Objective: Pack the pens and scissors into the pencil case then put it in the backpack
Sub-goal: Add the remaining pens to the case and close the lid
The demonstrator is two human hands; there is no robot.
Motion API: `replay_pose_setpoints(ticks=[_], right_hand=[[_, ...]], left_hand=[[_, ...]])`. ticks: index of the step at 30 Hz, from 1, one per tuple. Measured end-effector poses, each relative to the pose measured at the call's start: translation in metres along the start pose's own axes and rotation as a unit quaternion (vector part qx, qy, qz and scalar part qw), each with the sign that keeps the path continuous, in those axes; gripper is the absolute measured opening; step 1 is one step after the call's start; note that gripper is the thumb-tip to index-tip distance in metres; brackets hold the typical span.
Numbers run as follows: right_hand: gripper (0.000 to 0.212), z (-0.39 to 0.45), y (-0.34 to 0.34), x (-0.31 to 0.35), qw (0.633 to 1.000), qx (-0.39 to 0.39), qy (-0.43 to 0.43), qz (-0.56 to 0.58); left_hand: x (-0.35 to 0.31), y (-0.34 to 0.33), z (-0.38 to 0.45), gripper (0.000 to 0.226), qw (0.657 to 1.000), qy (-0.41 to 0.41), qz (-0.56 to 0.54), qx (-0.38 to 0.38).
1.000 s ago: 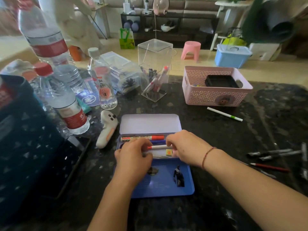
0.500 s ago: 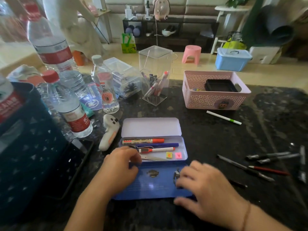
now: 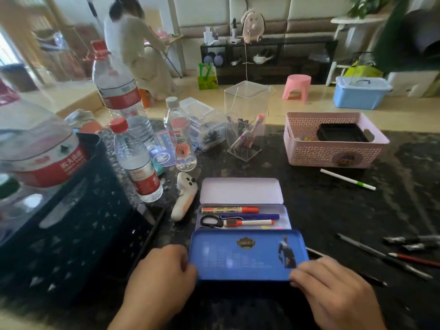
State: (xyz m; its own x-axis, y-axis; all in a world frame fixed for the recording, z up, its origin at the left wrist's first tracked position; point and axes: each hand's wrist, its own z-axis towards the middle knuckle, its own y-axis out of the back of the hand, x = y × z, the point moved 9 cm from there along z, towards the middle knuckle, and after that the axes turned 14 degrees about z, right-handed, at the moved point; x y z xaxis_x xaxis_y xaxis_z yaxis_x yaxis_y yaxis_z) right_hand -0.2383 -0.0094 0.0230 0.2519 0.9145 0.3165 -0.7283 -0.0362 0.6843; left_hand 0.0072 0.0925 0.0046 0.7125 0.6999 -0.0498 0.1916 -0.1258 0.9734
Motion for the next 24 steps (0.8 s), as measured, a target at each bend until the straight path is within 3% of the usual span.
replay_pose_setpoints(ticks=[2,4,10,14,16,20,22,24], right_hand=[[0.007,0.018,0.004,-0.012,0.999,-0.009,-0.031,-0.006],[0.005,0.033,-0.008,-0.034,0.998,0.016,-0.069,0.0],[0.011,0.042,-0.052,-0.066,0.99,0.097,-0.101,0.031],[0.003,0.04,-0.052,-0.064,0.987,0.109,-0.1,0.055],[0.015,0.039,-0.049,-0.064,0.988,0.103,-0.103,0.056],[0.024,0.043,-0.042,-0.091,0.959,0.006,-0.259,0.116],[0.022,0.042,-0.049,-0.103,0.941,0.012,-0.323,0.095],[0.02,0.042,-0.058,-0.103,0.94,0.049,-0.334,0.053]], left_hand=[[-0.007,0.021,0.011,0.02,0.995,0.006,-0.052,-0.084],[-0.013,0.026,0.028,0.022,0.987,0.028,-0.1,-0.121],[-0.01,0.002,0.059,0.022,0.977,0.08,-0.156,-0.118],[-0.007,-0.002,0.064,0.016,0.977,0.086,-0.157,-0.114],[-0.006,-0.002,0.065,0.005,0.977,0.08,-0.158,-0.115],[-0.011,-0.002,0.067,0.018,0.97,0.065,-0.183,-0.145],[-0.014,-0.003,0.068,0.02,0.97,0.058,-0.175,-0.159],[-0.016,-0.003,0.068,0.019,0.969,0.047,-0.175,-0.17]])
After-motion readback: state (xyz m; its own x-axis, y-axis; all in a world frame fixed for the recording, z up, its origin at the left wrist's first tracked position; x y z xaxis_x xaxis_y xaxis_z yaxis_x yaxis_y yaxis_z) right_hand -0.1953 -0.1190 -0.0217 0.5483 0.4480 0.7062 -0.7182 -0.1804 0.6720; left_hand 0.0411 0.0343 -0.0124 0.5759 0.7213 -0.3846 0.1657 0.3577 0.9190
